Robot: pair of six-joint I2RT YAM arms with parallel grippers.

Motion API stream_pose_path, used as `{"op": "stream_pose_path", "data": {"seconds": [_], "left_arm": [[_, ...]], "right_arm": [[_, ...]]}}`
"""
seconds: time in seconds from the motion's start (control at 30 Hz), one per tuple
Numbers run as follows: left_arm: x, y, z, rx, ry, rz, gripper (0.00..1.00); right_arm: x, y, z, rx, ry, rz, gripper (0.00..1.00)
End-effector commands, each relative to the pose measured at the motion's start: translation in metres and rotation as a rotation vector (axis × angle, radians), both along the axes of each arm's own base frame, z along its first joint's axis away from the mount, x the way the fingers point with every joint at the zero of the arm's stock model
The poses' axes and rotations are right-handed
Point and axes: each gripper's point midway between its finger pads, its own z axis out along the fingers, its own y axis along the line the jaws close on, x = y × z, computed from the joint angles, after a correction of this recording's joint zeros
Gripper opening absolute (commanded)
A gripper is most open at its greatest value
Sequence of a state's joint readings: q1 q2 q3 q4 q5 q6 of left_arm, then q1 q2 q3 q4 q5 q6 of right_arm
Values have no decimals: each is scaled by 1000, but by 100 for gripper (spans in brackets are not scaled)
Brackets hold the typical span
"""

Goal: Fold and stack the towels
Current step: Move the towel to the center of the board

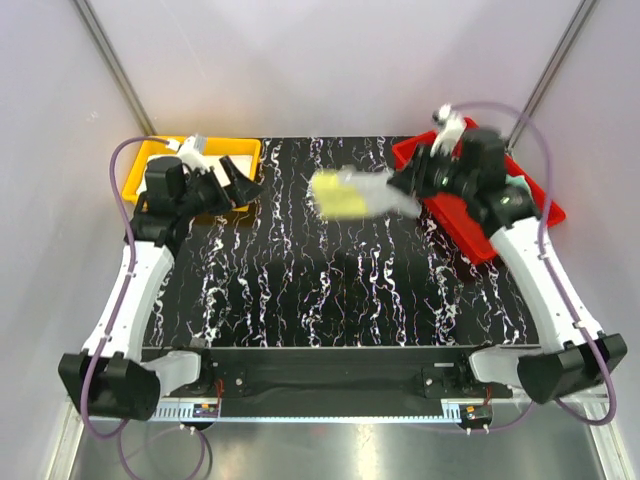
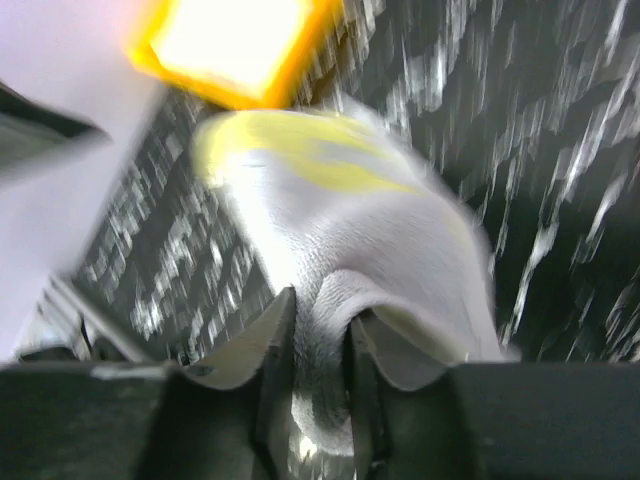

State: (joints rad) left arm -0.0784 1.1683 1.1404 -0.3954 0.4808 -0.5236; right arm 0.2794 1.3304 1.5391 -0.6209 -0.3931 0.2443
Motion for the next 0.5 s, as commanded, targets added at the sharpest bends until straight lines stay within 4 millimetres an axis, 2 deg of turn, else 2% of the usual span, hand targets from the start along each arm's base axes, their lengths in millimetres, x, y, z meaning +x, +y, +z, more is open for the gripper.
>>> {"op": "stream_pose_path", "data": {"seconds": [0.0,0.03,0.07,0.17,0.23,0.3,0.37,0.4,0.47], "left_arm": [[-13,8,-18,66,18,-7,95],[-15,8,-24,79,33,-11,94],[-19,11,-39,106,70,-9,93],[-27,8,-62,148,132,-25,91],[-31,-2,-75,185,168,-53,91],[-36,-12,-93,204,222,-82,90],[-40,-20,-105,208,257,-102,88],[-47,-26,-119,227,292,-120,87],[-51,-22,-138,264,343,-75,86]], "right_arm": [[-27,18,-140,-12,332,63,32],[-42,25,-160,-36,374,89,40],[-59,23,-191,-64,446,94,43],[-77,16,-219,-103,523,58,47],[-76,7,-223,-140,535,16,49],[-74,5,-220,-161,541,3,53],[-68,6,-220,-168,546,-3,57],[-64,9,-220,-157,538,3,59],[-57,15,-232,-147,553,10,62]]}}
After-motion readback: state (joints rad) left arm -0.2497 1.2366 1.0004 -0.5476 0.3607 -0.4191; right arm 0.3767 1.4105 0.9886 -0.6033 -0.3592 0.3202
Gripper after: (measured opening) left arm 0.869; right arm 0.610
